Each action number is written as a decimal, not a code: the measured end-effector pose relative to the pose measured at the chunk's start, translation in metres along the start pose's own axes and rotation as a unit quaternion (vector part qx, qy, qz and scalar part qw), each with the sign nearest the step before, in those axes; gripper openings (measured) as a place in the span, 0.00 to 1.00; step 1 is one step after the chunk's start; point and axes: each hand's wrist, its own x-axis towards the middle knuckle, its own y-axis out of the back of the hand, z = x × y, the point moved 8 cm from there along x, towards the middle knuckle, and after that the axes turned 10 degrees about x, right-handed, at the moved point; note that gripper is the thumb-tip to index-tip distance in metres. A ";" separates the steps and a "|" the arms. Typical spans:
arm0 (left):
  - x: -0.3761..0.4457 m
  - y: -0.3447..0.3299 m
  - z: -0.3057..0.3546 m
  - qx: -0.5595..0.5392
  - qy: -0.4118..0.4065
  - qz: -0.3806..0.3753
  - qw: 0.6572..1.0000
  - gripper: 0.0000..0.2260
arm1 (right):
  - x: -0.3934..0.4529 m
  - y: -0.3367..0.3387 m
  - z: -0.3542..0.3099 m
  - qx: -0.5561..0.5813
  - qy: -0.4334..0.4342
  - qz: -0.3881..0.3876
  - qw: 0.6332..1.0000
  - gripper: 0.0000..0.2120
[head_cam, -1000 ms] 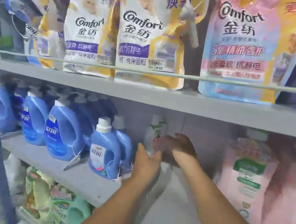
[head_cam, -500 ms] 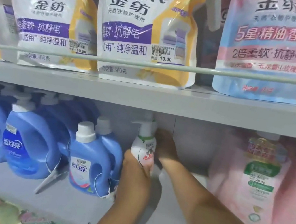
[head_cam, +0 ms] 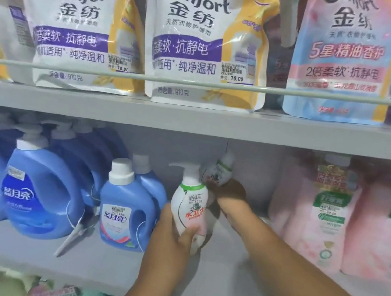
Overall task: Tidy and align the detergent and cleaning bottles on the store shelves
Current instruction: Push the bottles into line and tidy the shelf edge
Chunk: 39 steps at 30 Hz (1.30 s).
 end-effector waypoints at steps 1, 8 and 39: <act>-0.001 0.000 0.000 -0.003 -0.010 -0.009 1.000 0.15 | -0.007 0.010 0.003 0.008 0.002 0.006 1.000 0.10; -0.001 0.001 -0.001 -0.054 -0.039 -0.056 0.996 0.14 | -0.084 0.067 0.009 0.076 0.076 0.024 0.994 0.10; -0.297 -0.246 0.249 -0.212 -0.098 -0.304 0.923 0.14 | -0.422 0.546 0.096 0.182 0.108 0.245 0.946 0.13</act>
